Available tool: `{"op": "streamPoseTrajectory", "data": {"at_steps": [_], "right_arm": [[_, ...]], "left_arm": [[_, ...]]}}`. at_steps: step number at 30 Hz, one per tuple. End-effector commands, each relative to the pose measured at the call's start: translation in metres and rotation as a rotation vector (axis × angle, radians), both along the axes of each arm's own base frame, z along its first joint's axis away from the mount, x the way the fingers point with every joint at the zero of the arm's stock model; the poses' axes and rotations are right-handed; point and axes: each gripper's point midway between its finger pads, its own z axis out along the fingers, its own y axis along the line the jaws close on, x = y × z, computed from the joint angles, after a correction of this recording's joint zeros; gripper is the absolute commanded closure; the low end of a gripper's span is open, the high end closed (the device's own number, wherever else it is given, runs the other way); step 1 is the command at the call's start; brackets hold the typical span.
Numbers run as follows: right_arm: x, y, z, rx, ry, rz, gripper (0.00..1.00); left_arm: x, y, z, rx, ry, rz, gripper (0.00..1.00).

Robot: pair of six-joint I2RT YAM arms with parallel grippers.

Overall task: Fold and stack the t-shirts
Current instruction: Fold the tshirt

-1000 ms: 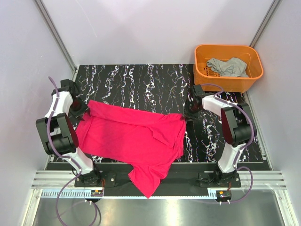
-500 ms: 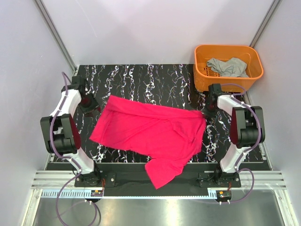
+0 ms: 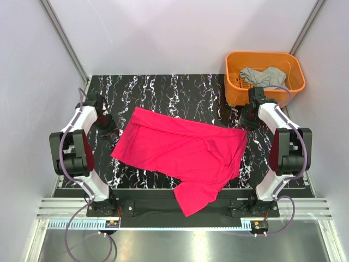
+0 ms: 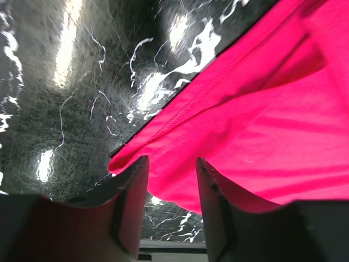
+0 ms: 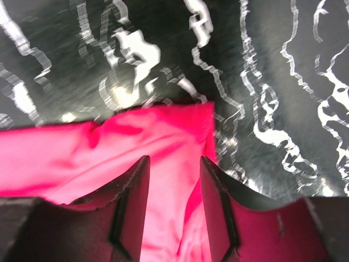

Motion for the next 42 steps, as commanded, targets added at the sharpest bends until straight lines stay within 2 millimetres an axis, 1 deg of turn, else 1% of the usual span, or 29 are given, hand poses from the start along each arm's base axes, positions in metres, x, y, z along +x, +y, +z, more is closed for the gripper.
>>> {"op": "streamPoseTrajectory", "data": {"at_steps": [1, 3, 4, 5, 6, 7, 8, 9, 10, 12, 17, 21, 25, 27, 28, 29, 31, 32, 34, 37, 38, 39, 40, 41, 42], "right_arm": [[0.001, 0.021, 0.043, 0.08, -0.089, 0.054, 0.51], [-0.001, 0.041, 0.054, 0.122, -0.117, 0.106, 0.5], [-0.005, 0.048, 0.056, 0.13, -0.115, 0.121, 0.5], [-0.009, 0.068, 0.058, 0.152, -0.112, 0.17, 0.5], [-0.013, 0.077, 0.063, 0.166, -0.119, 0.194, 0.49], [-0.019, 0.086, 0.06, 0.178, -0.107, 0.216, 0.49], [-0.024, 0.096, 0.061, 0.188, -0.107, 0.231, 0.49], [-0.031, 0.11, 0.062, 0.196, -0.104, 0.27, 0.49], [-0.037, 0.117, 0.058, 0.203, -0.091, 0.284, 0.48], [-0.044, 0.128, 0.057, 0.224, -0.082, 0.305, 0.48], [-0.056, 0.13, 0.049, 0.229, -0.057, 0.32, 0.48], [-0.062, 0.13, 0.046, 0.241, -0.05, 0.319, 0.48], [-0.067, 0.132, 0.042, 0.259, -0.035, 0.323, 0.48], [-0.069, 0.132, 0.041, 0.259, -0.031, 0.331, 0.48], [-0.069, 0.132, 0.041, 0.258, -0.032, 0.331, 0.48], [-0.069, 0.132, 0.041, 0.26, -0.031, 0.334, 0.48], [-0.068, 0.133, 0.043, 0.262, -0.036, 0.339, 0.48], [-0.069, 0.133, 0.044, 0.264, -0.037, 0.345, 0.48], [-0.068, 0.134, 0.044, 0.268, -0.037, 0.348, 0.48], [-0.068, 0.137, 0.041, 0.279, -0.024, 0.358, 0.47], [-0.069, 0.14, 0.04, 0.291, -0.019, 0.366, 0.47], [-0.069, 0.141, 0.036, 0.297, -0.005, 0.365, 0.47], [-0.069, 0.143, 0.035, 0.304, 0.002, 0.37, 0.47], [-0.069, 0.145, 0.033, 0.317, 0.012, 0.372, 0.47], [-0.066, 0.149, 0.031, 0.327, 0.017, 0.376, 0.48]], "left_arm": [[-0.01, -0.003, -0.017, 0.01, 0.059, -0.046, 0.61], [-0.015, -0.006, -0.027, 0.001, 0.096, -0.044, 0.64], [-0.018, -0.005, -0.03, 0.002, 0.112, -0.036, 0.65], [-0.023, -0.007, -0.034, -0.002, 0.131, -0.021, 0.65], [-0.024, -0.007, -0.036, -0.002, 0.137, -0.009, 0.63], [-0.027, -0.003, -0.036, 0.018, 0.146, 0.013, 0.61], [-0.03, -0.002, -0.036, 0.032, 0.152, 0.037, 0.56], [-0.038, 0.001, -0.039, 0.051, 0.168, 0.088, 0.55], [-0.039, 0.002, -0.036, 0.059, 0.158, 0.112, 0.55], [-0.042, 0.002, -0.036, 0.064, 0.159, 0.167, 0.55], [-0.05, 0.007, -0.036, 0.101, 0.161, 0.25, 0.59], [-0.057, 0.01, -0.041, 0.12, 0.18, 0.277, 0.59], [-0.059, 0.01, -0.047, 0.126, 0.204, 0.282, 0.59], [-0.054, 0.014, -0.049, 0.145, 0.195, 0.281, 0.6], [-0.054, 0.016, -0.053, 0.156, 0.207, 0.278, 0.63], [-0.051, 0.018, -0.053, 0.164, 0.202, 0.274, 0.65], [-0.051, 0.02, -0.057, 0.174, 0.214, 0.271, 0.7], [-0.052, 0.02, -0.057, 0.175, 0.217, 0.275, 0.74], [-0.053, 0.023, -0.057, 0.19, 0.215, 0.279, 0.78], [-0.052, 0.025, -0.054, 0.201, 0.203, 0.279, 0.9], [-0.051, 0.025, -0.052, 0.201, 0.197, 0.281, 0.96], [-0.052, 0.026, -0.05, 0.206, 0.192, 0.285, 1.0], [-0.052, 0.027, -0.048, 0.21, 0.184, 0.293, 1.0], [-0.057, 0.026, -0.047, 0.212, 0.188, 0.31, 1.0], [-0.056, 0.028, -0.04, 0.216, 0.155, 0.327, 1.0]]}}
